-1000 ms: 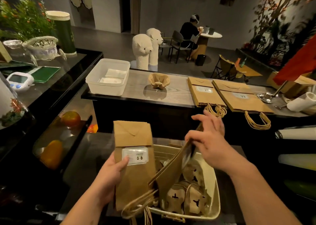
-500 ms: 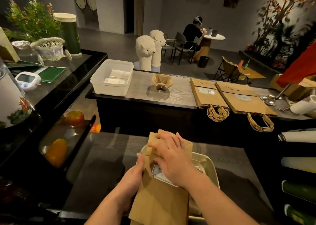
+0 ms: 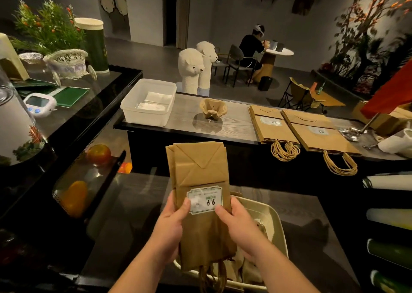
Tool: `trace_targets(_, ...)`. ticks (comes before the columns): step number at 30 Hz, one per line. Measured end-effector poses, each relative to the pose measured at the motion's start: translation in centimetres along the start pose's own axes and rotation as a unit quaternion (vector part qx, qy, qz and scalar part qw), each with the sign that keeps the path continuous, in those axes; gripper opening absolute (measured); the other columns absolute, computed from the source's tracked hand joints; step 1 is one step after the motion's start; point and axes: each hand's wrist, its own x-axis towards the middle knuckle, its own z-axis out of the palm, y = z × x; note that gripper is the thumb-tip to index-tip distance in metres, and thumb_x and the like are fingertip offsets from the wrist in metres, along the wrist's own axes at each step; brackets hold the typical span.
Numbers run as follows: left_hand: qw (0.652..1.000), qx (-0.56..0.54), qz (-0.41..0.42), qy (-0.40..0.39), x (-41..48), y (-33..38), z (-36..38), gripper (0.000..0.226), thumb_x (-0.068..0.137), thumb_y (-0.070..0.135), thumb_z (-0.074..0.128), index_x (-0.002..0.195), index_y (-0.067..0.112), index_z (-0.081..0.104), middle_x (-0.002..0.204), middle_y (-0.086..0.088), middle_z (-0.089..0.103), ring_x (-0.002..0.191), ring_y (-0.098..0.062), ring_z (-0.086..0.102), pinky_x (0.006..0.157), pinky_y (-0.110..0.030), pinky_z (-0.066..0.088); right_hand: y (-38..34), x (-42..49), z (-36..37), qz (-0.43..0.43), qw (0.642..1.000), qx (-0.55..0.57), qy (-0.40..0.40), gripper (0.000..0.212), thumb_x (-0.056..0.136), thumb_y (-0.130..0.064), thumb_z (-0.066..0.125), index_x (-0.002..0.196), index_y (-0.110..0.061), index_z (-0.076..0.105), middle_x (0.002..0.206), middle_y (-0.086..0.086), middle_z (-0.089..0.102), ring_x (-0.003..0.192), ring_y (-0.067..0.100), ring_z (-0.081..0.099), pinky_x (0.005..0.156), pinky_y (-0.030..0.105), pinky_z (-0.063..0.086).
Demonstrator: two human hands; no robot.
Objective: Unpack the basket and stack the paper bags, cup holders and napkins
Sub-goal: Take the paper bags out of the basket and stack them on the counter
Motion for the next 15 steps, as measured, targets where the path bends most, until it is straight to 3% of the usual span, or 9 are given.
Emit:
trace_targets(3, 0.998, 0.047, 0.036, -0.024, -0.1, -0.5, -0.1, 0.036, 0.098, 0.016, 0.057, 0.132, 0.028, 0.058, 0.118, -0.003, 0.076, 0.105, -0.021, 0.074, 0.079, -0.036, 0.062, 0.2, 0.5, -1.1, -0.041, 0.998, -0.035, 0.03, 0.018, 0.101, -0.03, 0.059, 0.117, -0.039, 0.06, 0.118, -0.014, 0.072, 0.112, 0.006, 0.066, 0.099, 0.039, 0.056)
trace_targets(7, 0.99, 0.021, 0.118, 0.069, 0.6, 0.5, -3.2, 0.041, 0.09, 0.004, 0.064, 0.126, 0.023, 0.059, 0.111, -0.004, 0.075, 0.101, -0.021, 0.073, 0.076, -0.031, 0.06, 0.4, 0.8, -2.8, -0.066, 0.969, -0.228, 0.064, 0.03, 0.1, -0.039, 0.059, 0.13, -0.037, 0.056, 0.124, -0.018, 0.066, 0.118, 0.006, 0.061, 0.102, 0.04, 0.053)
trace_targets(9, 0.977, 0.141, 0.146, 0.065, 1.0, 1.0, -5.6, 0.052, 0.085, 0.008, 0.073, 0.127, 0.034, 0.057, 0.115, 0.004, 0.069, 0.105, -0.017, 0.068, 0.084, -0.034, 0.057, 0.6, 0.7, -2.5, -0.091, 0.931, -0.346, 0.079, 0.028, 0.1, -0.042, 0.057, 0.127, -0.035, 0.054, 0.12, -0.017, 0.065, 0.113, 0.009, 0.06, 0.096, 0.041, 0.054)
trace_targets(12, 0.928, 0.352, 0.119, 0.005, 1.0, 1.3, -8.3, 0.056, 0.082, 0.015, 0.083, 0.121, 0.044, 0.057, 0.109, 0.026, 0.066, 0.101, 0.0, 0.066, 0.084, -0.035, 0.06, 0.4, 0.1, -1.0, -0.145, 0.89, -0.427, 0.062, 0.01, 0.103, -0.038, 0.053, 0.111, -0.033, 0.054, 0.105, -0.015, 0.062, 0.096, 0.01, 0.058, 0.078, 0.031, 0.049)
trace_targets(15, 0.899, 0.421, 0.116, 0.027, 0.6, 1.0, -9.9, 0.039, 0.082, 0.022, 0.084, 0.111, 0.036, 0.063, 0.103, 0.019, 0.071, 0.098, 0.001, 0.066, 0.083, -0.032, 0.059, 0.3, 0.0, 0.7, -0.202, 0.846, -0.492, 0.037, 0.013, 0.105, -0.035, 0.049, 0.117, -0.032, 0.053, 0.107, -0.016, 0.059, 0.103, 0.011, 0.055, 0.09, 0.031, 0.045)
